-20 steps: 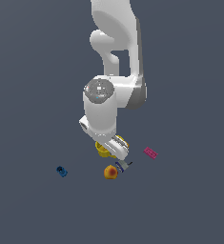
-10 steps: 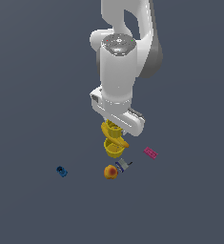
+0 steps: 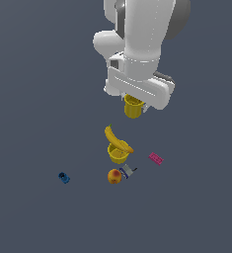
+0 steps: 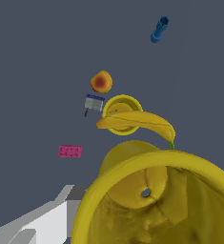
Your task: Pick up a designated object from a clutter of objects.
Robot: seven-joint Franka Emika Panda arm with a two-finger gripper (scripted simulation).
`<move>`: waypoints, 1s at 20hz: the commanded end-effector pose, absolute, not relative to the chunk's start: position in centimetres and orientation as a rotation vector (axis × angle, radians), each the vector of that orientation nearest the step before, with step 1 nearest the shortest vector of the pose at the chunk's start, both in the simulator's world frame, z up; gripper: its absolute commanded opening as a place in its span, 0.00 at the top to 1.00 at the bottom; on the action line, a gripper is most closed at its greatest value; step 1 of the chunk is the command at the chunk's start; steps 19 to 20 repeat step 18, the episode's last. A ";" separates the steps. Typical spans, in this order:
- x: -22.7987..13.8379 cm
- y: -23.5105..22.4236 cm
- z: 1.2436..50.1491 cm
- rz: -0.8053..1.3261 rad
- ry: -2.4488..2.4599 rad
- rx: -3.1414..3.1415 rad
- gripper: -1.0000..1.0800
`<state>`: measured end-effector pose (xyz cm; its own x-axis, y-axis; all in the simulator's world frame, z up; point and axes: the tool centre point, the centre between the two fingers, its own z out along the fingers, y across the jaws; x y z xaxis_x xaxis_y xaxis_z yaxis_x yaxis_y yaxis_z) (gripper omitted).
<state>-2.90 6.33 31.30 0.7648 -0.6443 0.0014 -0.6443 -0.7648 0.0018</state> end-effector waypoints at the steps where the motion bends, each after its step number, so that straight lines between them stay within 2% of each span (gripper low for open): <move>1: -4.1 7.5 33.5 0.003 -1.077 2.948 1.00; 11: -7.0 10.7 39.4 0.001 -1.077 2.950 1.00; 20: -7.5 11.4 40.6 0.000 -1.077 2.951 1.00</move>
